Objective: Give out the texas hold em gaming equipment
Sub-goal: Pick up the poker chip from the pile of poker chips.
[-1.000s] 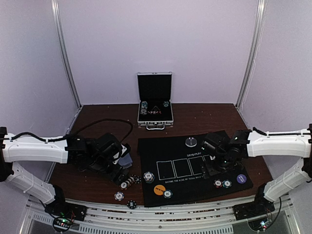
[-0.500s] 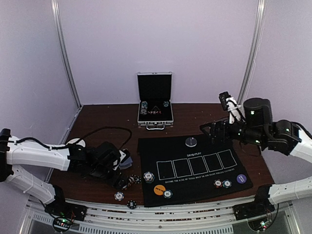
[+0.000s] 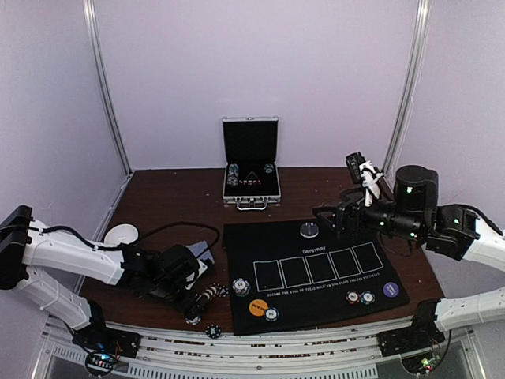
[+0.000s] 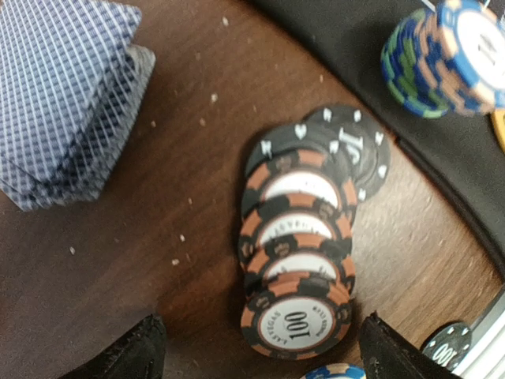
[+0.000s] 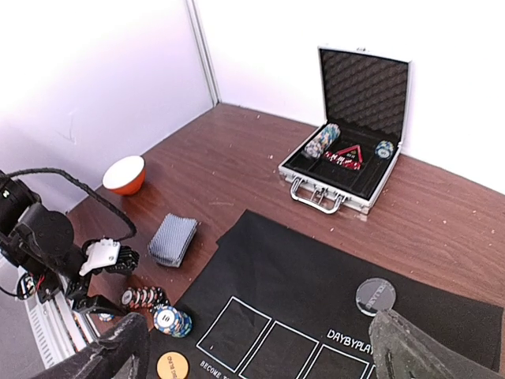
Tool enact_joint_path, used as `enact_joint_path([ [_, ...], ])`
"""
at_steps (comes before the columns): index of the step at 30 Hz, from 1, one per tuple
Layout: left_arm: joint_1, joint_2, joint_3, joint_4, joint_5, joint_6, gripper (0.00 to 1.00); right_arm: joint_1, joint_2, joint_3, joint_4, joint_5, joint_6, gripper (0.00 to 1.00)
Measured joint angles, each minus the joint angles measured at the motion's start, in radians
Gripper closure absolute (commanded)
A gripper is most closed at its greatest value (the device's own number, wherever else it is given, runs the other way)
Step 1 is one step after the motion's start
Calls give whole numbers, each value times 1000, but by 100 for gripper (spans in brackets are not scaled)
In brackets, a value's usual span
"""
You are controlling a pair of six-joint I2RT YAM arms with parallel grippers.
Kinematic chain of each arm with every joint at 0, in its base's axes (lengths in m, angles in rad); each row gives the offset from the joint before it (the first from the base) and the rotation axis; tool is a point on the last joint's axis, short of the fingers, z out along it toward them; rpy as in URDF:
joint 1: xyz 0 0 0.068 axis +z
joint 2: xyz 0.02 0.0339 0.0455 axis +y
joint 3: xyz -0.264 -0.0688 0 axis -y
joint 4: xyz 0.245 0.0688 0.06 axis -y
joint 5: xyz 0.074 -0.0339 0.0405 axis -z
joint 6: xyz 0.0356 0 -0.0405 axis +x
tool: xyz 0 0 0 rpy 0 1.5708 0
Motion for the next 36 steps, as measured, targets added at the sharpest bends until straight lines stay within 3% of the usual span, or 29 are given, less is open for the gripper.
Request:
enact_joint_path([
  [10,-98,43,8,33,-95,-27,41,0,42,1,0,-43,-19,0],
  [25,-109,82,47,28,-113,-46,100,0,-17,1,-7,-37,-18,0],
  [36,-109,38,130,-179,-121,-69,100,0,-16,1,-10,-38,1,0],
])
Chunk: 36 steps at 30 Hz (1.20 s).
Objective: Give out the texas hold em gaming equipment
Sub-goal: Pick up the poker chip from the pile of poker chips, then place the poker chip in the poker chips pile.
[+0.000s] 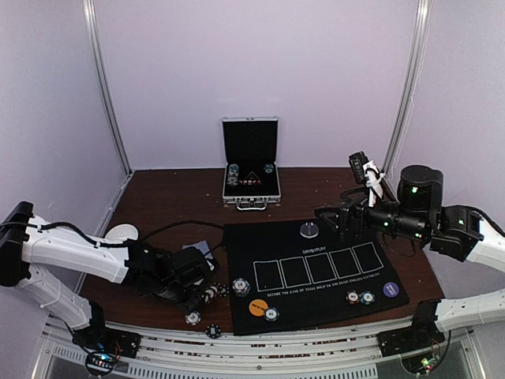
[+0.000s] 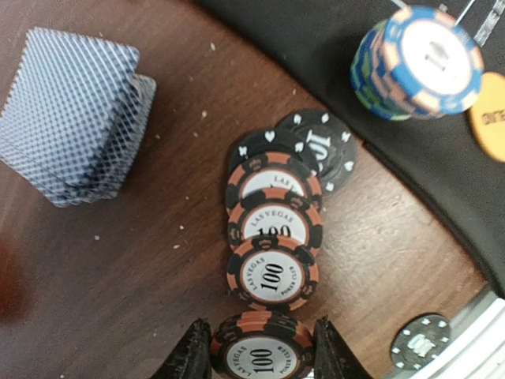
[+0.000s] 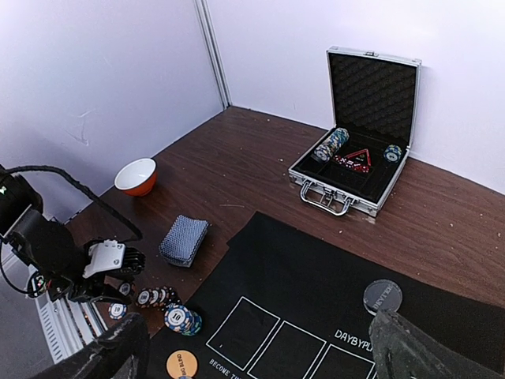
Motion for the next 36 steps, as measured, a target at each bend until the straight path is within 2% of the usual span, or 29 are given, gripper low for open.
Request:
enact_joint_path([
  [8,0,-14,202,-173,-7,1,100,-2,39,39,-84,64,45,0],
  [14,0,-13,285,-196,-2,13,100,-6,93,72,-174,91,87,0],
  [22,64,1,109,-77,34,44,100,-6,67,72,-178,89,103,0],
  [33,77,119,51,74,64,85,100,-6,63,70,-180,84,112,0],
  [36,77,125,51,96,73,91,91,-6,61,70,-180,81,112,0],
])
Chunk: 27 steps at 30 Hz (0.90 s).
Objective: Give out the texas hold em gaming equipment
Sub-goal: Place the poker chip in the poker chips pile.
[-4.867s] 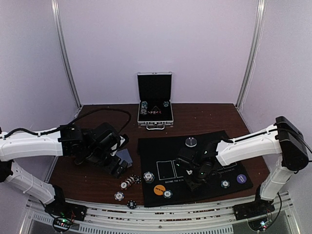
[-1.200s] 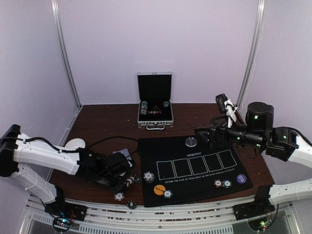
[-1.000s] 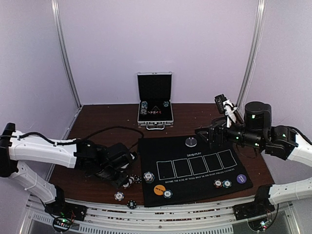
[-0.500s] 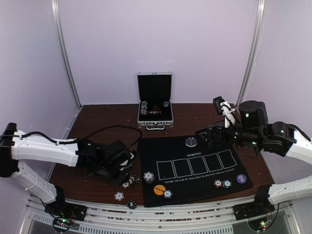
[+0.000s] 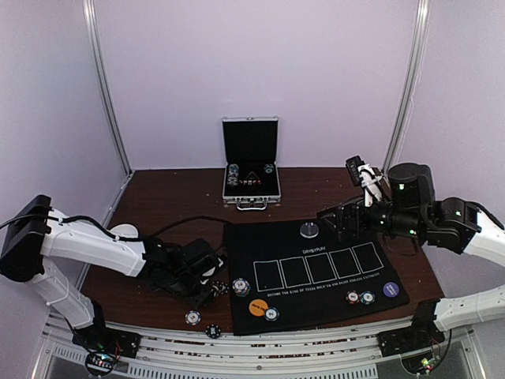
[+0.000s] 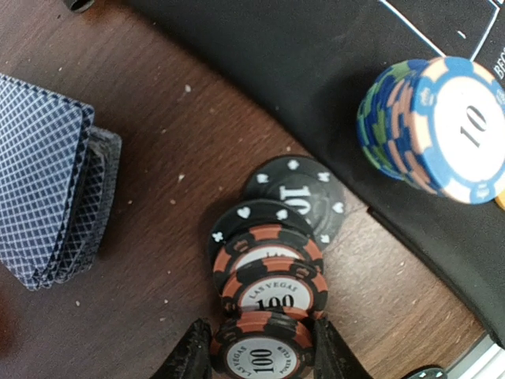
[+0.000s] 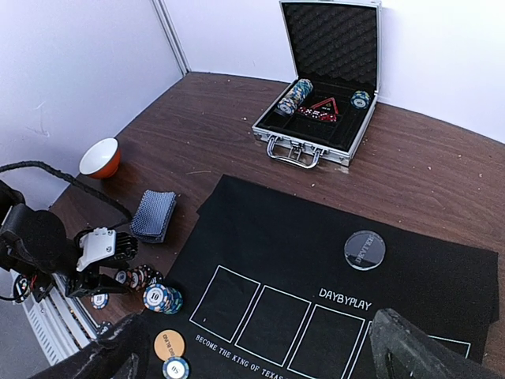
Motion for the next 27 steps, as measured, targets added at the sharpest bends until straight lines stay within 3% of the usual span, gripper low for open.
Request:
enact_joint_path([
  [6,0,4,0,13,16,4,66,0,0,0,-1,-10,0,0],
  [15,0,0,2,1,26,3,37,0,5,-13,3,-45,0,0],
  [27,0,-62,-16,5,51,8,20,0,47,-14,4,-93,-8,0],
])
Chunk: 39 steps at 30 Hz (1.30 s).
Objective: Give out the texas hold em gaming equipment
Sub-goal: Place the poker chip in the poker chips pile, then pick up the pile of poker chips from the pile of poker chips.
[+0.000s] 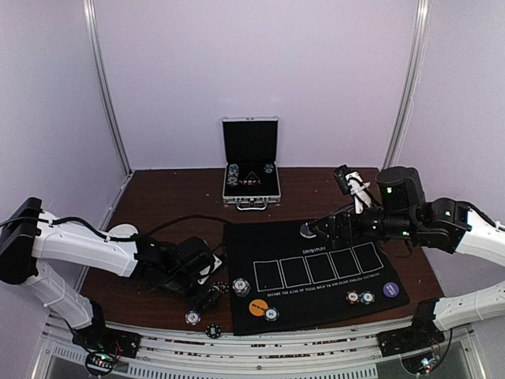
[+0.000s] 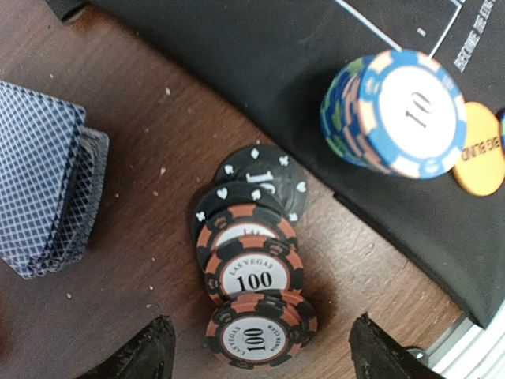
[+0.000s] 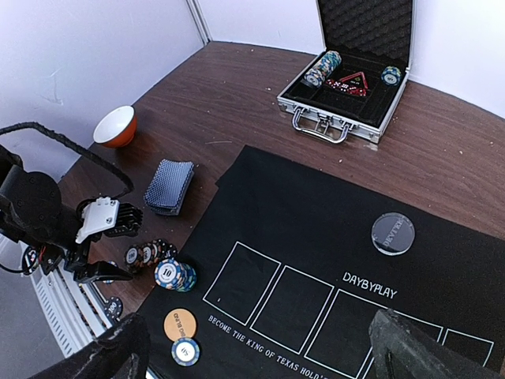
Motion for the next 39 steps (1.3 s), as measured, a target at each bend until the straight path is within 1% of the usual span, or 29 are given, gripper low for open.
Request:
enact_joint_path([
  [4,-3,18,-15,11,0,11,20,0,9,0,0,-15,-1,0],
  [8,-4,45,-27,37,-2,19,29,0,12,0,0,-20,-3,0],
  [16,-6,66,-28,71,-14,19,62,0,12,0,-1,-23,-3,0],
  [20,-6,65,-29,77,-14,16,84,0,8,0,0,-23,-3,0],
  [24,-6,63,-28,77,-11,10,100,0,4,0,-1,-22,-3,0],
  [29,-6,56,-21,34,-11,0,100,0,4,0,-1,-22,-4,0],
  [35,-6,17,-7,-112,-7,-20,100,0,4,0,-1,-22,-4,0],
  [39,-6,-12,34,-199,-10,-33,100,0,4,5,-2,-22,-4,0],
])
